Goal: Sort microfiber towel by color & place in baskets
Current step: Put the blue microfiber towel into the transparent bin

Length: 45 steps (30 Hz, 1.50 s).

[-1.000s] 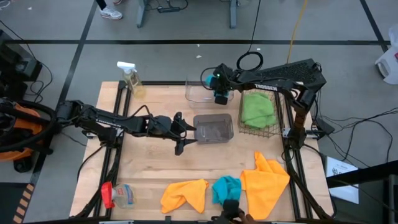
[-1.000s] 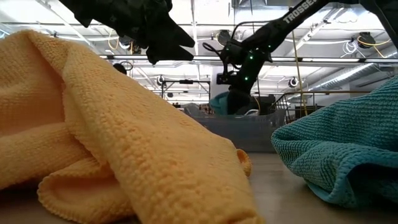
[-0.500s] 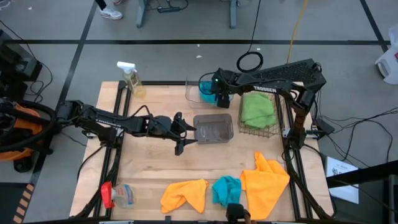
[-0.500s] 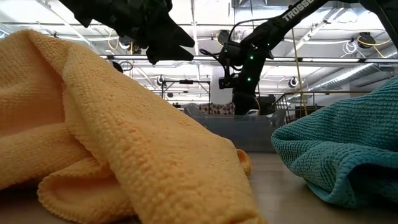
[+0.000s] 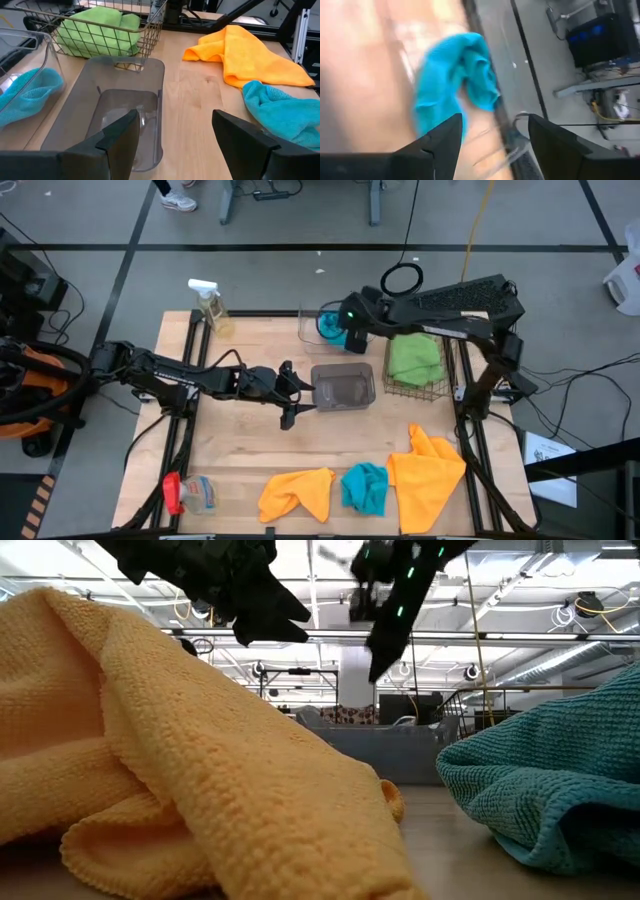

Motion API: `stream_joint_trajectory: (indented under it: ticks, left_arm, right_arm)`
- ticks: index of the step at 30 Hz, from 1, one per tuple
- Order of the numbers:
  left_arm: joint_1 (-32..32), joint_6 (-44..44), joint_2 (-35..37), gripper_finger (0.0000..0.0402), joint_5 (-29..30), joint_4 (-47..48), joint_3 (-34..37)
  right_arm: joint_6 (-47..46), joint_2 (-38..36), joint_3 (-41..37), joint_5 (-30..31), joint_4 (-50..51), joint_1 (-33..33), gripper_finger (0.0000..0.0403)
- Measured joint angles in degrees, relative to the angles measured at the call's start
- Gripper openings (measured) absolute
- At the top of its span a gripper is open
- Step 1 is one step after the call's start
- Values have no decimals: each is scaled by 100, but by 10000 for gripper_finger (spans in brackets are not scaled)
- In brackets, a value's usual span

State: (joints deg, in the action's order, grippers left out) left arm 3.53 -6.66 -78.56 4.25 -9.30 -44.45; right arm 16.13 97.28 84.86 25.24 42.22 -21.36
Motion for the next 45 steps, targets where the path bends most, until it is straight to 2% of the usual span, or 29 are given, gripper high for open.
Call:
stream_joint_trajectory:
  ticks: [3, 6, 11, 16, 23, 28, 36, 45]
  left_arm:
    - [0, 4, 0, 255, 0, 42, 0]
    - [0, 47, 0, 255, 0, 73, 0]
    - [0, 98, 0, 255, 0, 73, 0]
    - [94, -41, 0, 255, 2, 79, 0]
    - [501, -54, 0, 255, 2, 64, 0]
    - [935, -55, 0, 255, 105, -17, 0]
    - [1594, -57, -77, 255, 667, -282, -2]
    - [1854, -345, -471, 255, 804, -454, -4]
  right_arm:
    - [-759, -559, 4, -104, 655, 536, 215]
    - [-1747, -986, 7, -538, 1248, 1201, 215]
    - [-3136, -1298, -225, -709, 1682, 2680, 215]
    - [-4202, -1314, -783, -729, 1354, 4181, 215]
    - [-5169, -1094, -1522, -713, -34, 5565, 217]
    - [-5775, -582, -1766, -710, -550, 5955, 250]
    - [-6187, 156, -1764, -703, -1023, 6128, 322]
    - [-6835, 804, -1764, -911, -1118, 6108, 329]
